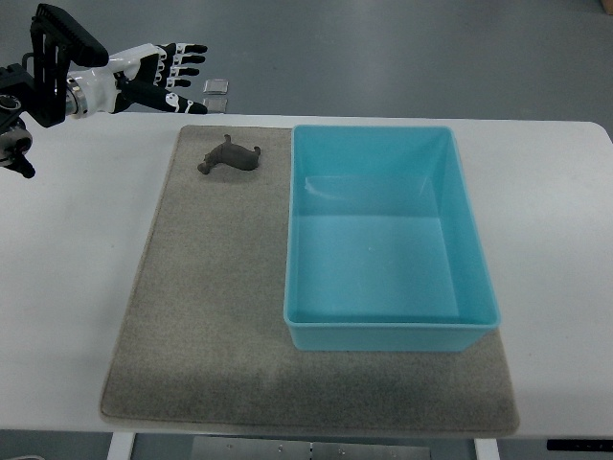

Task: Place brown hippo in blue box with left hand
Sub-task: 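Move the left hand forward above the mat toward the brown hippo, then lower the left hand onto the brown hippo, fingers reaching down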

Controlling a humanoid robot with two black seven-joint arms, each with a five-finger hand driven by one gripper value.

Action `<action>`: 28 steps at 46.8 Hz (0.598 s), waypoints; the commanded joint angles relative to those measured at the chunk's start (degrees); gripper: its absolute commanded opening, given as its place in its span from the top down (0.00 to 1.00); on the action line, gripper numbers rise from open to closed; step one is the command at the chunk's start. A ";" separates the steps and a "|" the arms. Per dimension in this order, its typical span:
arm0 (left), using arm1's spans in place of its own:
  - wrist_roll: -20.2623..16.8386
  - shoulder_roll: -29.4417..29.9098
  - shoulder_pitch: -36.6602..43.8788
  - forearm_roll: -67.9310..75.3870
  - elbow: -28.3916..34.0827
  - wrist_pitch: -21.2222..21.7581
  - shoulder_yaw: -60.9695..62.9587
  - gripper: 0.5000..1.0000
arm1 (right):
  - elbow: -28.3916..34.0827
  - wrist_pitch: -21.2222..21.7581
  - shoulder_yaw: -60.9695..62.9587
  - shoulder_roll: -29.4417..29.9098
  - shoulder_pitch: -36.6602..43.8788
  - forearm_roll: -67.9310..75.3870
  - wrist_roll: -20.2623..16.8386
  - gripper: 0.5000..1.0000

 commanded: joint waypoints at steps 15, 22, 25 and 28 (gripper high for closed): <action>-0.01 -3.12 -5.12 11.62 -0.26 11.47 15.99 0.00 | 0.00 0.00 0.00 0.00 0.00 0.03 0.00 0.13; -0.01 -4.70 -7.05 12.50 -0.09 14.29 22.59 0.00 | 0.00 0.00 0.00 0.00 0.00 0.03 0.00 0.13; -0.01 -5.67 -7.41 13.55 0.27 15.25 24.79 0.00 | 0.00 0.00 0.00 0.00 0.00 0.03 0.00 0.13; -0.01 -6.28 -7.76 14.96 0.36 16.48 26.20 0.00 | 0.00 0.00 0.00 0.00 0.00 0.03 0.00 0.13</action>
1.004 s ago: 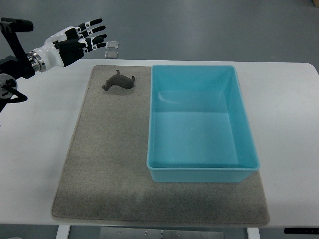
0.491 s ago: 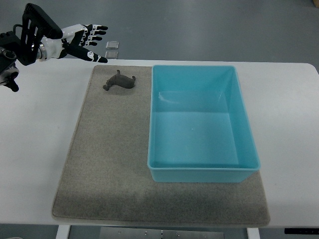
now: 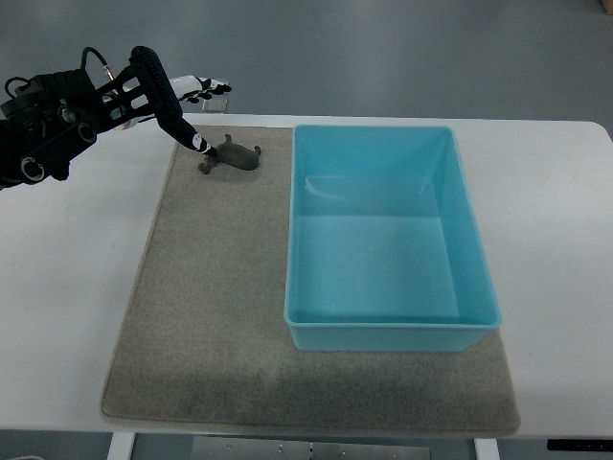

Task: Place brown hippo in blue box with left hand
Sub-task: 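Lower the left hand onto the brown hippo, fingers reaching down, then close the left hand fingers around the brown hippo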

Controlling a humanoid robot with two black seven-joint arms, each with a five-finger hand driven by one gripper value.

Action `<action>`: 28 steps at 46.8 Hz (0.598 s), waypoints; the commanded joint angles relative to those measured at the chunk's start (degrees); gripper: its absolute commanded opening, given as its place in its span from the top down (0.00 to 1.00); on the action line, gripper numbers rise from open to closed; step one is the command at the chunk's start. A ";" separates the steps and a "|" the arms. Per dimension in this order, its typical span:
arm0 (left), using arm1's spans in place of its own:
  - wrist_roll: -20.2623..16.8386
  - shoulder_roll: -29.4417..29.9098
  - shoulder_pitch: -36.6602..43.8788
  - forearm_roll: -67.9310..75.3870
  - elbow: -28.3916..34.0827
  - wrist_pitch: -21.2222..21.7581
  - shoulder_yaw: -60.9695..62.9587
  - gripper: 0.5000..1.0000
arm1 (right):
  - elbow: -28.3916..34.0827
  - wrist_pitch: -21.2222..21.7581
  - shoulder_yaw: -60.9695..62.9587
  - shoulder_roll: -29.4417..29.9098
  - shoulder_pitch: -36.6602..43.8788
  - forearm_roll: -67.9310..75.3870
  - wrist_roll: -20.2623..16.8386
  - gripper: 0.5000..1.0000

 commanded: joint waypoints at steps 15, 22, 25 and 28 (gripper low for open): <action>0.02 -6.81 -0.31 3.25 6.86 6.45 6.55 0.01 | 0.00 0.00 0.00 0.00 0.01 0.01 0.00 0.13; -0.07 -7.25 -0.31 3.34 7.30 8.21 8.58 0.02 | 0.00 0.00 0.00 0.00 0.01 0.01 0.00 0.13; -0.07 -7.25 -0.22 3.43 7.22 8.82 8.67 0.04 | 0.00 0.00 0.00 0.00 0.01 0.01 0.00 0.13; -0.07 -7.25 -0.14 3.51 7.30 8.82 8.67 0.05 | 0.00 0.00 0.00 0.00 0.01 0.00 0.00 0.13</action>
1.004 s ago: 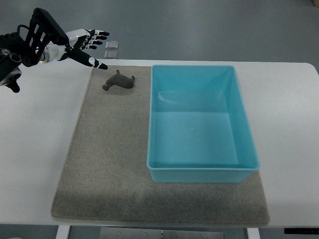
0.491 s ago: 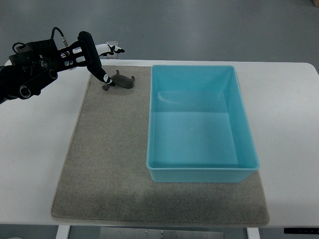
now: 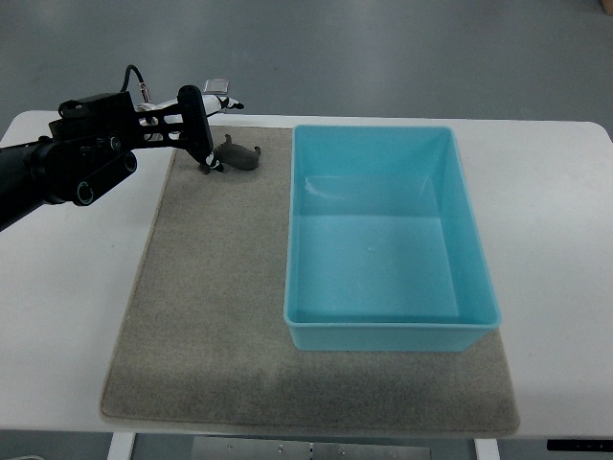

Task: Place brown hippo in blue box with left hand
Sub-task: 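Close the left hand fingers around the brown hippo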

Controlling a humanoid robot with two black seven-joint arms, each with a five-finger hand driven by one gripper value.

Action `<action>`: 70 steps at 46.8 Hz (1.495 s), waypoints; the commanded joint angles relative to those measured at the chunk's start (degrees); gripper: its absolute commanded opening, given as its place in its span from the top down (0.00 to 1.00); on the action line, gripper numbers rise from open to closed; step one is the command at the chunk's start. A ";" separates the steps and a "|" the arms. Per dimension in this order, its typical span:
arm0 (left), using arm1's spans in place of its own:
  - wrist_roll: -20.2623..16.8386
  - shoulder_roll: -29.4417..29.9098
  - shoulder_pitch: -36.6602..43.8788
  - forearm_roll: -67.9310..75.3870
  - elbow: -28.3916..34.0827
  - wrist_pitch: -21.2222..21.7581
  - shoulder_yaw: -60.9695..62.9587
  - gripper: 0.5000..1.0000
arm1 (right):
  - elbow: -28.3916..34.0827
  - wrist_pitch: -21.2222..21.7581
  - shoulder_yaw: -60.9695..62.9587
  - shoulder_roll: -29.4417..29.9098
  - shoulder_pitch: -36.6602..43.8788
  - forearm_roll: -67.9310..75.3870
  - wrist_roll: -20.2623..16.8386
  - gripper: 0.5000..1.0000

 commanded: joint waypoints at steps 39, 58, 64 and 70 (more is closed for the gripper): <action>0.07 -1.41 0.54 2.93 -0.60 0.11 0.02 0.49 | 0.00 0.00 0.00 0.00 0.01 -0.08 0.00 0.13; 0.07 -1.41 0.54 3.10 -0.60 -0.06 0.11 0.75 | 0.00 0.00 0.00 0.00 0.01 0.00 0.00 0.13; 0.07 -1.41 0.27 3.19 -0.60 -0.06 0.11 0.89 | 0.00 0.00 0.00 0.00 0.01 0.00 0.00 0.13; 0.07 -1.32 -0.08 3.19 -0.60 -0.06 0.45 1.00 | 0.00 0.00 0.00 0.00 0.01 -0.08 0.00 0.13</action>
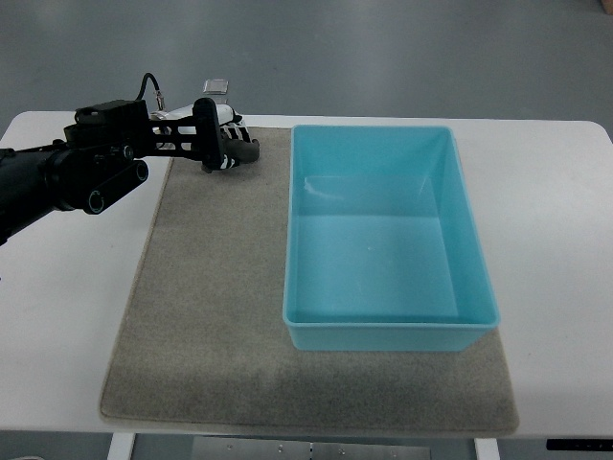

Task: Place brown hippo in blue box with left hand
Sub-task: 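Close the left hand fingers around the brown hippo, then lift the hippo with the left hand and carry it over the box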

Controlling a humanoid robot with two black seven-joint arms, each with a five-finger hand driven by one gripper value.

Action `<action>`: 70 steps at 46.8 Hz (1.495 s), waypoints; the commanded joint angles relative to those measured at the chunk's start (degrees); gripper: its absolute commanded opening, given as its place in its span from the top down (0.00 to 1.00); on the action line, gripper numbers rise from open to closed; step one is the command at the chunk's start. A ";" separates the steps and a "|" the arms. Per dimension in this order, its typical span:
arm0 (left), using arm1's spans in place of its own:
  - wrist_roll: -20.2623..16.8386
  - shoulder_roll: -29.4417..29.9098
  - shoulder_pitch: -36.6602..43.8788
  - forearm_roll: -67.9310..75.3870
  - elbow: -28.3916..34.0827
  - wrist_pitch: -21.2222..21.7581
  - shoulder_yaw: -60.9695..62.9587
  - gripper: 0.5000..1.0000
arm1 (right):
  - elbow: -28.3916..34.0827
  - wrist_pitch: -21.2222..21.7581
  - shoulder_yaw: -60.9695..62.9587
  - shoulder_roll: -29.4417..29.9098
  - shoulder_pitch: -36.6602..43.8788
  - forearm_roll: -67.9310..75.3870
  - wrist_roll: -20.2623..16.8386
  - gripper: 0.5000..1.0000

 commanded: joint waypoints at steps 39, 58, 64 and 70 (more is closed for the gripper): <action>0.00 17.09 -12.72 -1.27 -20.99 -6.76 -0.35 1.00 | 0.00 0.00 0.00 0.00 0.00 0.01 0.00 0.13; 0.70 23.96 -16.32 -0.39 -42.35 -6.94 -1.58 1.00 | 0.00 0.00 0.00 0.00 0.00 0.01 0.00 0.13; 1.05 23.96 -16.76 -0.30 -47.63 -7.03 -1.67 1.00 | 0.00 0.00 0.00 0.00 0.00 0.01 0.00 0.13; 1.32 22.29 -16.85 0.14 -50.71 -6.94 -1.67 1.00 | 0.00 0.00 0.00 0.00 0.00 0.01 0.00 0.13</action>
